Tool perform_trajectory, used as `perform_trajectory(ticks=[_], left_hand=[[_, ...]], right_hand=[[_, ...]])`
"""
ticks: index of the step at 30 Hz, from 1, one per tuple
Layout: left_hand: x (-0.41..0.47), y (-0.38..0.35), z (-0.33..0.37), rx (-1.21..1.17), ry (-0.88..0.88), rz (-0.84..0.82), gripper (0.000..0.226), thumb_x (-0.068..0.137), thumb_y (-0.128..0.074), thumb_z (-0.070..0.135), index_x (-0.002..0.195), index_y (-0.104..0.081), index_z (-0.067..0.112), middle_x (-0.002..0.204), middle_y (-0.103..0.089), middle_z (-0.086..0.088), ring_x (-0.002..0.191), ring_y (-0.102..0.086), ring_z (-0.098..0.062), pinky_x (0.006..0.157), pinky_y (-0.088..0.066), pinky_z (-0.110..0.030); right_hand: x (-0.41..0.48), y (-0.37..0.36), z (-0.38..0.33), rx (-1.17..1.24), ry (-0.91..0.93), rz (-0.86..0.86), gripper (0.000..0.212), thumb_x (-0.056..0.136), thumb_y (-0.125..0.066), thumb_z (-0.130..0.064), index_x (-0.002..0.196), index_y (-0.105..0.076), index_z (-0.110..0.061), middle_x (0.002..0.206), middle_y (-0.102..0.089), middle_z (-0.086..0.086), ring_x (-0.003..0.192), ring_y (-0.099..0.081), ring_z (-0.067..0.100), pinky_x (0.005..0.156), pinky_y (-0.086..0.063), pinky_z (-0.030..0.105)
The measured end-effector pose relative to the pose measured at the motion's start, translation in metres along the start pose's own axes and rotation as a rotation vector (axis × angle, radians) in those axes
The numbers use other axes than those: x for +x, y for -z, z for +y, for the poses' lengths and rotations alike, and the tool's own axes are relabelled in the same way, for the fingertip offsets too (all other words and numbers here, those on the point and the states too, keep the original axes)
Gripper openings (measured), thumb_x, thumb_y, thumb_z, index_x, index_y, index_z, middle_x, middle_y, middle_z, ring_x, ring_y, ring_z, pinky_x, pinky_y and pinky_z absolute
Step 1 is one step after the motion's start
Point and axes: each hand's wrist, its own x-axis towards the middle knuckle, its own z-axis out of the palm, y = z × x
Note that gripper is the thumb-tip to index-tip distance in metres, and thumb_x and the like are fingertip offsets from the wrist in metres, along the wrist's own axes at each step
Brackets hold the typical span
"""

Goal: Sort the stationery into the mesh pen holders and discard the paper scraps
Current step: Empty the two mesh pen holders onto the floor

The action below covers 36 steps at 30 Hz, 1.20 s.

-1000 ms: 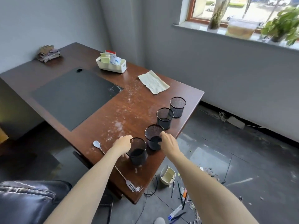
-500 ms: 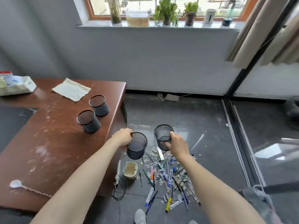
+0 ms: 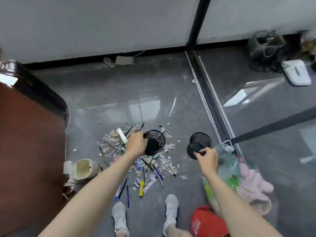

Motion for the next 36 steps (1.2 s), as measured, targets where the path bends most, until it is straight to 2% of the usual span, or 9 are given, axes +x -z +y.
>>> perform_trajectory(ticks=[7,10,12,14,16,19,26,30,36], left_hand=[[0.123,-0.148,-0.003,-0.171,0.0,0.019,0.021,0.092,-0.053,0.017,0.109,-0.06,0.008,0.102,-0.066,-0.017,0.082,-0.066,-0.034,0.076,-0.054,-0.039],[0.181,-0.204,-0.003,-0.306,0.0,-0.032,0.014,0.092,-0.045,0.01,0.103,-0.055,0.011,0.089,-0.065,-0.018,0.049,-0.064,-0.028,0.049,-0.055,-0.034],[0.216,-0.235,-0.004,-0.362,0.014,-0.049,0.019,0.09,-0.041,0.003,0.102,-0.054,0.008,0.087,-0.063,-0.02,0.039,-0.059,-0.023,0.036,-0.048,-0.027],[0.251,-0.268,-0.002,-0.421,0.018,-0.05,0.025,0.087,-0.038,-0.001,0.101,-0.055,0.01,0.09,-0.063,-0.022,0.037,-0.058,-0.023,0.036,-0.049,-0.028],[0.281,-0.297,0.001,-0.468,0.013,-0.048,0.028,0.085,-0.037,-0.003,0.1,-0.055,0.012,0.082,-0.064,-0.019,0.036,-0.058,-0.021,0.044,-0.056,-0.035],[0.322,-0.338,0.005,-0.512,-0.004,-0.073,0.027,0.083,-0.035,-0.005,0.099,-0.052,0.009,0.064,-0.059,-0.013,0.033,-0.056,-0.02,0.05,-0.056,-0.039],[0.393,-0.419,0.015,-0.737,0.032,-0.125,0.017,0.092,-0.037,-0.002,0.101,-0.047,0.007,0.079,-0.061,-0.024,0.028,-0.054,-0.015,0.034,-0.051,-0.03],[0.416,-0.451,0.024,-0.799,0.055,-0.132,0.016,0.093,-0.034,-0.003,0.099,-0.045,0.006,0.065,-0.056,-0.017,0.026,-0.053,-0.013,0.033,-0.047,-0.027],[0.432,-0.484,0.031,-0.826,0.114,-0.092,0.024,0.09,-0.037,-0.001,0.109,-0.051,0.001,0.083,-0.059,-0.024,0.026,-0.053,-0.014,0.03,-0.047,-0.024]], right_hand=[[0.111,-0.093,0.099,0.154,-0.113,0.157,0.018,0.072,-0.078,-0.007,0.085,-0.071,0.003,0.119,-0.048,0.025,0.113,-0.051,0.034,0.102,-0.035,0.032],[0.164,-0.137,0.129,0.162,-0.119,0.19,0.026,0.073,-0.077,-0.007,0.094,-0.07,0.005,0.119,-0.048,0.019,0.105,-0.054,0.03,0.095,-0.034,0.025],[0.197,-0.167,0.146,0.171,-0.132,0.189,0.031,0.071,-0.077,-0.008,0.098,-0.07,0.005,0.118,-0.048,0.017,0.095,-0.059,0.032,0.095,-0.043,0.036],[0.231,-0.196,0.165,0.196,-0.133,0.22,0.03,0.068,-0.076,-0.004,0.096,-0.07,0.005,0.11,-0.045,0.013,0.091,-0.061,0.035,0.086,-0.051,0.048],[0.261,-0.22,0.18,0.199,-0.139,0.246,0.029,0.068,-0.075,0.0,0.095,-0.068,0.006,0.107,-0.042,0.011,0.092,-0.06,0.037,0.084,-0.052,0.048],[0.299,-0.247,0.197,0.248,-0.168,0.235,0.032,0.074,-0.067,0.01,0.105,-0.062,0.012,0.125,-0.041,0.016,0.094,-0.058,0.036,0.088,-0.051,0.044],[0.391,-0.298,0.228,0.829,-0.304,0.229,0.055,0.082,-0.042,0.013,0.136,-0.032,0.012,0.14,-0.027,0.013,0.112,-0.055,0.037,0.07,-0.055,0.036],[0.418,-0.304,0.236,0.935,-0.309,0.238,0.056,0.08,-0.039,0.012,0.135,-0.031,0.009,0.14,-0.03,0.011,0.112,-0.055,0.038,0.065,-0.055,0.036],[0.438,-0.317,0.252,1.044,-0.382,0.234,0.041,0.077,-0.045,0.017,0.112,-0.042,-0.003,0.135,-0.042,0.022,0.086,-0.059,0.03,0.04,-0.048,0.021]])
